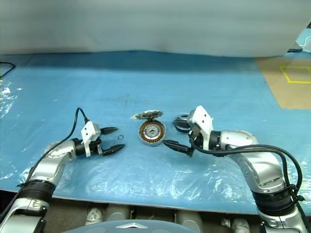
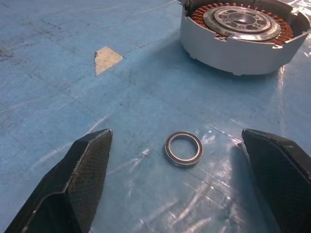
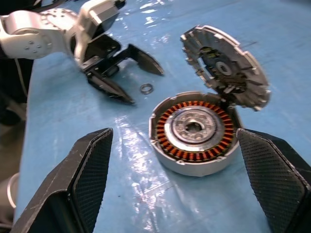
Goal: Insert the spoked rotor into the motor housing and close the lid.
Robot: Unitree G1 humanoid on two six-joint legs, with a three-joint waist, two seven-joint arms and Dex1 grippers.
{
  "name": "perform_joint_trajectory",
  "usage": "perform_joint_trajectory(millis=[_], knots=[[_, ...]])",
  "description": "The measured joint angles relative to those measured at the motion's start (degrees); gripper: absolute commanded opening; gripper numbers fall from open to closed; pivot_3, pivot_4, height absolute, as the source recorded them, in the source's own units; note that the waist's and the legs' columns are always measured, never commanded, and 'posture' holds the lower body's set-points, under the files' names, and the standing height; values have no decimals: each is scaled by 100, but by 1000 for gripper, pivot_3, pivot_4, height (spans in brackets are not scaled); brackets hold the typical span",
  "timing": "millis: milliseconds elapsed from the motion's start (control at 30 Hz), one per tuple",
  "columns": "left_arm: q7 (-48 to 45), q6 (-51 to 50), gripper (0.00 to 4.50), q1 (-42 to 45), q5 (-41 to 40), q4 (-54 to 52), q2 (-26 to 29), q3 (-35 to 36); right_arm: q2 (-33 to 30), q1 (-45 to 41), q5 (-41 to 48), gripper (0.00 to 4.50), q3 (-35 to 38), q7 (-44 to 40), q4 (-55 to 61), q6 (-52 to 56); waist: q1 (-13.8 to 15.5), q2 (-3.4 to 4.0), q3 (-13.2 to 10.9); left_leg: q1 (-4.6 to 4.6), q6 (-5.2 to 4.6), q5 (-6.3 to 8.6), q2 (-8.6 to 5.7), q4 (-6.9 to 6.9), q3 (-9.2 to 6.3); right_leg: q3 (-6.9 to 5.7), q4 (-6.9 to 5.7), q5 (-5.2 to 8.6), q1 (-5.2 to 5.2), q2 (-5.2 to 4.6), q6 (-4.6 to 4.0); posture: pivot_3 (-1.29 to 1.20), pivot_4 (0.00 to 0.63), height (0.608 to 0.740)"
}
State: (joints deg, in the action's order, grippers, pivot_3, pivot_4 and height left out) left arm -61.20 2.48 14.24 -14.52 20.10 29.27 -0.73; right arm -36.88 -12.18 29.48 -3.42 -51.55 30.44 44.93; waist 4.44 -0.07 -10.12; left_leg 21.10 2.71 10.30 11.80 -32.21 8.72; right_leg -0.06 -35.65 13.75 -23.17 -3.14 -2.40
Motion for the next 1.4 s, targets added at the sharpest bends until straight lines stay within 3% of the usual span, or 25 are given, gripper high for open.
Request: perform_joint_trajectory(millis=[333,800,933,1133,1400], knots=[[-134,-249,4500,30,2,-101,57,-8,-293,-326,-9,4255,-438,-650,-76,-528,1,0,0,2,0,0,1,-1,0,0,0,0,-1,-1,0,0,150,740],[163,-360,4500,-105,57,-284,69,-87,-291,-268,-466,4255,-577,-546,-584,-1006,0,5,6,-4,-1,0,0,-3,0,0,-4,0,2,-1,0,0,150,740],[239,-209,3345,-12,99,-56,66,-96,-288,-271,-549,4312,-576,-444,-639,-1063,-7,11,17,-13,-1,1,0,-3,0,1,-3,0,10,-1,0,0,150,740],[275,-125,1263,123,169,156,83,-87,-272,-270,-606,4312,-575,-299,-665,-1073,-8,13,19,-8,0,0,0,1,0,1,4,1,9,-1,1,0,150,740],[-82,-375,1263,-46,168,-66,334,-131,-268,-259,-606,4312,-575,-118,-665,-1042,-25,19,23,-12,0,1,0,4,1,3,6,2,9,-1,2,0,150,740]])
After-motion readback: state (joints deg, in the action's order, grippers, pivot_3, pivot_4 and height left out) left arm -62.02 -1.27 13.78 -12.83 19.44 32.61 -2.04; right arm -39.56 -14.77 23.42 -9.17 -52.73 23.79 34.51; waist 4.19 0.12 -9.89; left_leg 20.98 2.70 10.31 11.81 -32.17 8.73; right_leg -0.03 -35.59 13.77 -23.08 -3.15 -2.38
